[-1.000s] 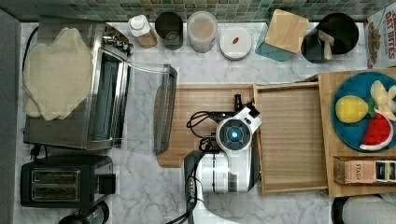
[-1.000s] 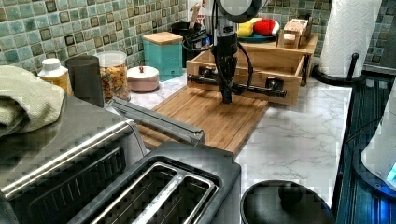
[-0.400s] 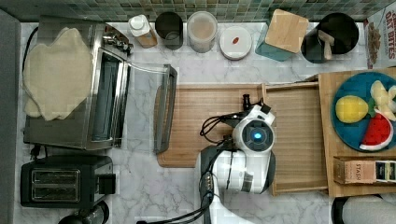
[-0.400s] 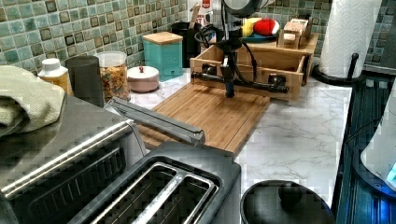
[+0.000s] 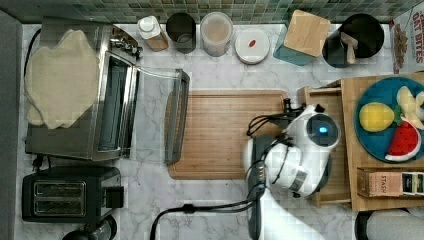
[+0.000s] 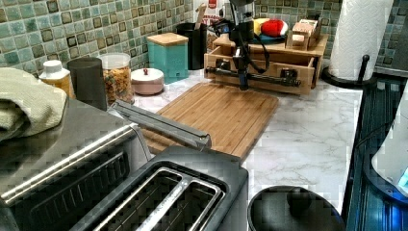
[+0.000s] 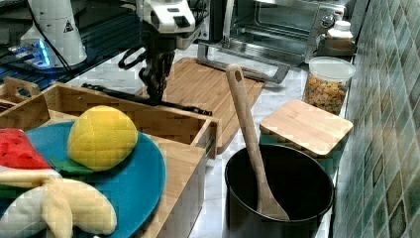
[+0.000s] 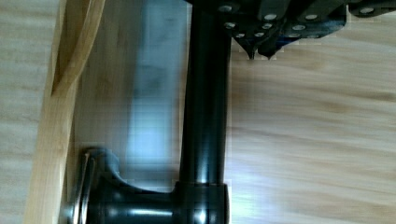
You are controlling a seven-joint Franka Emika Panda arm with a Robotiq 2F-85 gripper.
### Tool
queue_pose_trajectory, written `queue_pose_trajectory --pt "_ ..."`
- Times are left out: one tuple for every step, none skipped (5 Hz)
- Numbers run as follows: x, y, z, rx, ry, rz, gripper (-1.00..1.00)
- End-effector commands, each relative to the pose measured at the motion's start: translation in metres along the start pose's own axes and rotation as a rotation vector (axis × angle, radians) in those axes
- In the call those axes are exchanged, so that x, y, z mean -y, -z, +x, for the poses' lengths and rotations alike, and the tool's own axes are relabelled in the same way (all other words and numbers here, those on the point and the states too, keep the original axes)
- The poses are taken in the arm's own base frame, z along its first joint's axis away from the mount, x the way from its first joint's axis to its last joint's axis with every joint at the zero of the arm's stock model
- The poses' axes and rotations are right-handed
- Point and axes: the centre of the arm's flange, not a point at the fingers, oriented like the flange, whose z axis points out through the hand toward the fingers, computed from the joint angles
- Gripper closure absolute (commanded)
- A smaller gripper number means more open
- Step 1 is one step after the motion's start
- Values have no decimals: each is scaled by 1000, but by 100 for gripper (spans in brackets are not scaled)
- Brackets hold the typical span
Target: Close the drawer.
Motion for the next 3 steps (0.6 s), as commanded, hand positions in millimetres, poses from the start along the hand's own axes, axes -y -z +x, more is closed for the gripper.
queue_pose_trajectory --pt "-202 69 -100 -267 -269 -237 100" --pt "-202 69 -99 -268 -269 -238 100" --pt "-201 69 -99 -267 -269 -237 100"
